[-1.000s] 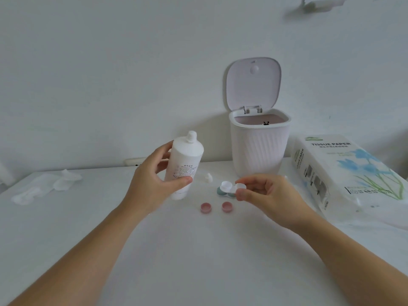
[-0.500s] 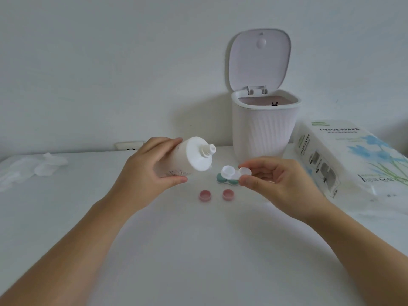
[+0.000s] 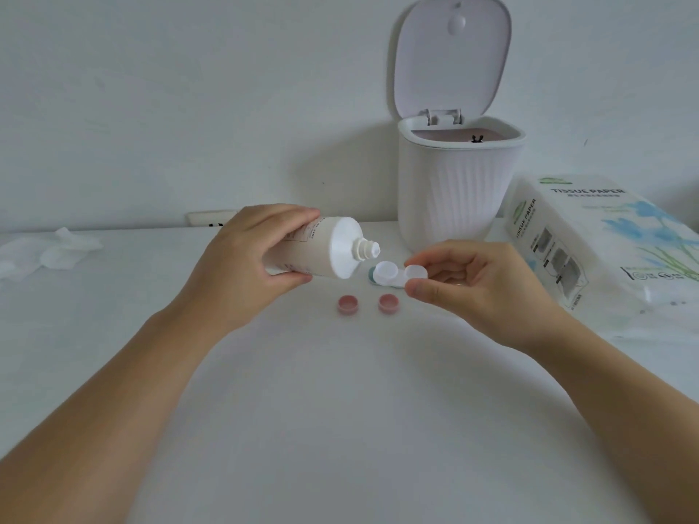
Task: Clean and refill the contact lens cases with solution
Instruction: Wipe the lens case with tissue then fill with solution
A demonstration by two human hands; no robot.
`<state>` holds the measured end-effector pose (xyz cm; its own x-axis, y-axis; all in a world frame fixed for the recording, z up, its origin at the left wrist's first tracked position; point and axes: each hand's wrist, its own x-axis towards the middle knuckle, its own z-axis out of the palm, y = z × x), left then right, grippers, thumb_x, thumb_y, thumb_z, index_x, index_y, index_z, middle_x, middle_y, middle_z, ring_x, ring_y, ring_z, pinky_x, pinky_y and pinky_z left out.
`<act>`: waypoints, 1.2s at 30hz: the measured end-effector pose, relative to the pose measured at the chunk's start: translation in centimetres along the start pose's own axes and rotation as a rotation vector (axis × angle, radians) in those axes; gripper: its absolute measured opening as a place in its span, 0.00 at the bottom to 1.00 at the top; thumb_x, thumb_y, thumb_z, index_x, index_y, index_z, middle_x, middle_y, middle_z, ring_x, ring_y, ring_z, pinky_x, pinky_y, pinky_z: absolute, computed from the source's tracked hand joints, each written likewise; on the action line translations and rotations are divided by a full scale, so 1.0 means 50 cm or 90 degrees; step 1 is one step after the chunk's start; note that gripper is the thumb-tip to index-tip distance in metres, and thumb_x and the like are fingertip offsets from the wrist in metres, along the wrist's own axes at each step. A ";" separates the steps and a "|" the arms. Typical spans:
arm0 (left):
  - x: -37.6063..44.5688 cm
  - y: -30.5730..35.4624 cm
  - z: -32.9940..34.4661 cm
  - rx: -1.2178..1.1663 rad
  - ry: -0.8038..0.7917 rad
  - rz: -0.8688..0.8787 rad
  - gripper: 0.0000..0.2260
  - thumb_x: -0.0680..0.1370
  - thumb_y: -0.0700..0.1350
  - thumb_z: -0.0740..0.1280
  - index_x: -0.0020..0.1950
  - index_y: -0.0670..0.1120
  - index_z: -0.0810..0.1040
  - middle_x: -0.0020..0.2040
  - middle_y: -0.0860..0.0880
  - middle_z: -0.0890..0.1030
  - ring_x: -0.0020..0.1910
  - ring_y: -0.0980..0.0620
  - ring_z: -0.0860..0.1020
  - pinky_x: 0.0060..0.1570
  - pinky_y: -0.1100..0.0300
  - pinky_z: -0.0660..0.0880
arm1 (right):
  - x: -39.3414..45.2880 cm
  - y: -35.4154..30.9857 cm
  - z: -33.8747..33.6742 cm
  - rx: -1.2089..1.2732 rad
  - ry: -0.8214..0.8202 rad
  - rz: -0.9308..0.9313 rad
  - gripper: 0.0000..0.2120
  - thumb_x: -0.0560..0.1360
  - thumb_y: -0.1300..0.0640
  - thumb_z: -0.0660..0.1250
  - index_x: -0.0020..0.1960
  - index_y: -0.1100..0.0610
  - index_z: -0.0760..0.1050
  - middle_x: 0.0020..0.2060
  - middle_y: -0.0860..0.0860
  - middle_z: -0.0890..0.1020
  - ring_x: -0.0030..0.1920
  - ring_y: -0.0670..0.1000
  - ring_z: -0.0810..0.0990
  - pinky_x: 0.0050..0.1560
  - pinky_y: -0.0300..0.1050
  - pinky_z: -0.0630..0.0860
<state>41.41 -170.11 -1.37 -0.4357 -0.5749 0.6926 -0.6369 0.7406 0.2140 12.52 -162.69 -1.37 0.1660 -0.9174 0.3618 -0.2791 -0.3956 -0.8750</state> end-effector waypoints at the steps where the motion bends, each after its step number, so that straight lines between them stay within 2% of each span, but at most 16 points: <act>1: 0.000 0.001 0.000 0.008 0.000 0.005 0.32 0.65 0.39 0.83 0.68 0.48 0.78 0.63 0.61 0.76 0.63 0.54 0.74 0.64 0.68 0.67 | 0.000 0.001 0.000 0.000 -0.006 0.001 0.10 0.73 0.59 0.77 0.49 0.46 0.84 0.40 0.43 0.88 0.41 0.41 0.86 0.44 0.30 0.78; 5: 0.005 0.005 -0.002 0.034 0.003 0.031 0.31 0.66 0.37 0.82 0.68 0.45 0.79 0.63 0.54 0.79 0.62 0.51 0.74 0.63 0.62 0.68 | 0.000 0.004 -0.001 -0.018 -0.016 0.008 0.09 0.74 0.58 0.76 0.50 0.45 0.83 0.41 0.43 0.88 0.44 0.42 0.87 0.48 0.33 0.80; 8: 0.009 0.005 -0.002 0.049 0.003 0.051 0.30 0.67 0.37 0.82 0.67 0.44 0.79 0.63 0.49 0.80 0.61 0.49 0.74 0.63 0.59 0.68 | -0.001 0.004 -0.001 -0.025 -0.022 0.017 0.08 0.74 0.58 0.76 0.49 0.46 0.84 0.40 0.42 0.88 0.44 0.40 0.87 0.46 0.28 0.77; 13: 0.009 0.004 0.001 0.056 0.003 0.067 0.29 0.67 0.37 0.81 0.67 0.44 0.79 0.64 0.49 0.80 0.62 0.48 0.75 0.65 0.53 0.70 | -0.004 0.001 -0.001 -0.051 -0.028 0.024 0.06 0.75 0.57 0.75 0.49 0.46 0.83 0.40 0.39 0.87 0.44 0.37 0.86 0.45 0.23 0.73; 17: 0.010 0.002 0.003 0.066 0.004 0.083 0.29 0.68 0.37 0.81 0.67 0.44 0.79 0.65 0.49 0.80 0.62 0.47 0.75 0.66 0.55 0.68 | -0.002 -0.001 0.000 -0.068 -0.024 0.014 0.08 0.75 0.57 0.75 0.46 0.44 0.84 0.39 0.37 0.87 0.43 0.35 0.85 0.43 0.22 0.72; 22: 0.014 -0.002 0.003 0.079 0.012 0.116 0.27 0.69 0.37 0.81 0.67 0.43 0.79 0.64 0.47 0.80 0.62 0.44 0.77 0.71 0.57 0.64 | -0.002 -0.002 0.001 -0.094 -0.039 -0.002 0.11 0.75 0.56 0.75 0.50 0.39 0.81 0.39 0.35 0.86 0.43 0.33 0.84 0.43 0.21 0.71; 25: 0.016 0.000 0.002 0.085 0.016 0.131 0.27 0.69 0.38 0.80 0.66 0.42 0.79 0.64 0.46 0.80 0.62 0.43 0.77 0.69 0.54 0.66 | 0.000 0.002 0.000 -0.087 -0.048 0.006 0.10 0.75 0.55 0.75 0.50 0.40 0.81 0.40 0.37 0.87 0.45 0.35 0.85 0.46 0.23 0.74; 28: 0.016 0.001 0.000 0.093 0.015 0.131 0.27 0.69 0.37 0.80 0.66 0.42 0.79 0.64 0.45 0.80 0.63 0.41 0.77 0.68 0.45 0.69 | 0.000 0.005 0.001 -0.083 -0.052 0.009 0.07 0.73 0.48 0.74 0.51 0.40 0.82 0.41 0.37 0.87 0.45 0.36 0.85 0.48 0.27 0.76; 31: 0.016 0.003 -0.001 0.100 0.018 0.128 0.27 0.69 0.37 0.80 0.66 0.42 0.79 0.65 0.45 0.80 0.63 0.40 0.77 0.71 0.46 0.67 | 0.000 0.006 0.003 -0.072 -0.057 0.015 0.10 0.69 0.43 0.73 0.50 0.41 0.82 0.41 0.39 0.87 0.46 0.38 0.86 0.51 0.35 0.78; 36: 0.017 0.003 -0.004 0.111 0.023 0.138 0.26 0.69 0.36 0.80 0.66 0.41 0.80 0.64 0.44 0.80 0.64 0.40 0.78 0.69 0.43 0.68 | 0.003 0.008 0.006 -0.080 -0.065 0.017 0.12 0.68 0.41 0.73 0.50 0.41 0.82 0.41 0.39 0.87 0.45 0.40 0.86 0.52 0.42 0.78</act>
<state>41.06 -170.45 -0.62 -0.5526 -0.3945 0.7342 -0.6324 0.7722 -0.0611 12.70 -162.96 -1.75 0.2504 -0.9207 0.2992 -0.4000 -0.3799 -0.8341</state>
